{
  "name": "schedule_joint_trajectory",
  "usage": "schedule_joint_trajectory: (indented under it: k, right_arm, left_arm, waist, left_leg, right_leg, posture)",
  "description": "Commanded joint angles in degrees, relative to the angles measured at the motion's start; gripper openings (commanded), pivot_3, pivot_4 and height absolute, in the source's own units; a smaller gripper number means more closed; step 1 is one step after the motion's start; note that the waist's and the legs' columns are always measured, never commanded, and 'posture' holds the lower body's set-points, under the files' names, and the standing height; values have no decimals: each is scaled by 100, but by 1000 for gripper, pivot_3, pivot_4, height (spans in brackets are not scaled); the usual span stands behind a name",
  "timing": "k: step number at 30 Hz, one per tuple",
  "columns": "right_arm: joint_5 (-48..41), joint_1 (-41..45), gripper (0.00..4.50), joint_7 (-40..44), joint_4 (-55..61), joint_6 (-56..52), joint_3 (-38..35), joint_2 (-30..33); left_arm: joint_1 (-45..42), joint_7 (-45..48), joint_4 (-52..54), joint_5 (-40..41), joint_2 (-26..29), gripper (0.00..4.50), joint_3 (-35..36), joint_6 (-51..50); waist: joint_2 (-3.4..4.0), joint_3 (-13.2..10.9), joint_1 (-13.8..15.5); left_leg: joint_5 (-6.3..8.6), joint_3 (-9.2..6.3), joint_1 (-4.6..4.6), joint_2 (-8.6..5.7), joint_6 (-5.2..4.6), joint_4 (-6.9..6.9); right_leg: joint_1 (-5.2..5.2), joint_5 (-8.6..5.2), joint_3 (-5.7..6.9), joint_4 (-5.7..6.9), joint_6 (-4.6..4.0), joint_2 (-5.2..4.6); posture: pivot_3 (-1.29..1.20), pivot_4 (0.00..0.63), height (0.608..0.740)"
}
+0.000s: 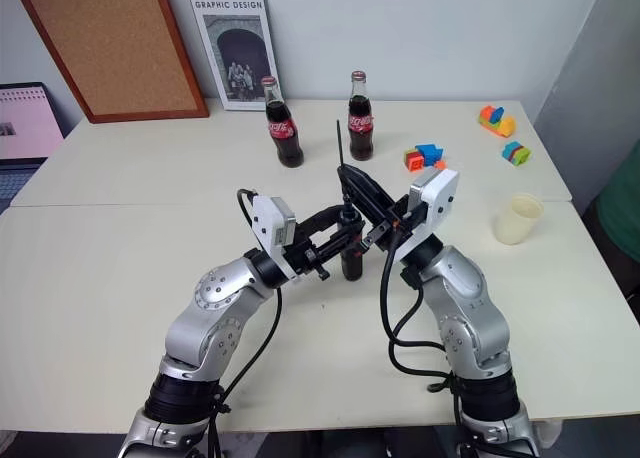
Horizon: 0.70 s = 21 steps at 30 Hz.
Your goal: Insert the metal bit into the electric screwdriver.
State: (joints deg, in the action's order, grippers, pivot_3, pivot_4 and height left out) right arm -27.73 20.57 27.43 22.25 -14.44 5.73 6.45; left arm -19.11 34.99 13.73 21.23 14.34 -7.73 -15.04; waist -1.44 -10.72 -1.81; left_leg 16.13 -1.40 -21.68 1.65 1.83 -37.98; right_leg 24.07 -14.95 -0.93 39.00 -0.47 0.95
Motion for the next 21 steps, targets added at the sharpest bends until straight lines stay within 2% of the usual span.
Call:
schedule_joint_trajectory:
  k: [1, 21]
  right_arm:
    - [-24, -45, 0, 17, 124, 87, -25, -1]
    - [122, -164, 0, -67, 6, 228, -48, 28]
  left_arm:
    - [26, -81, 43, -147, 83, 1618, 21, -59]
    - [38, -99, 57, -136, 98, 1618, -12, -66]
  waist:
    - [0, 0, 0]
    - [1, 2, 0]
  left_leg:
    - [0, 0, 0, 0, 0, 0]
    - [0, 0, 3, 0, 0, 0]
  right_leg:
    - [0, 0, 0, 0, 0, 0]
    - [-3, 0, 1, 0, 0, 0]
  posture:
    - [0, 150, 740]
    - [0, 150, 740]
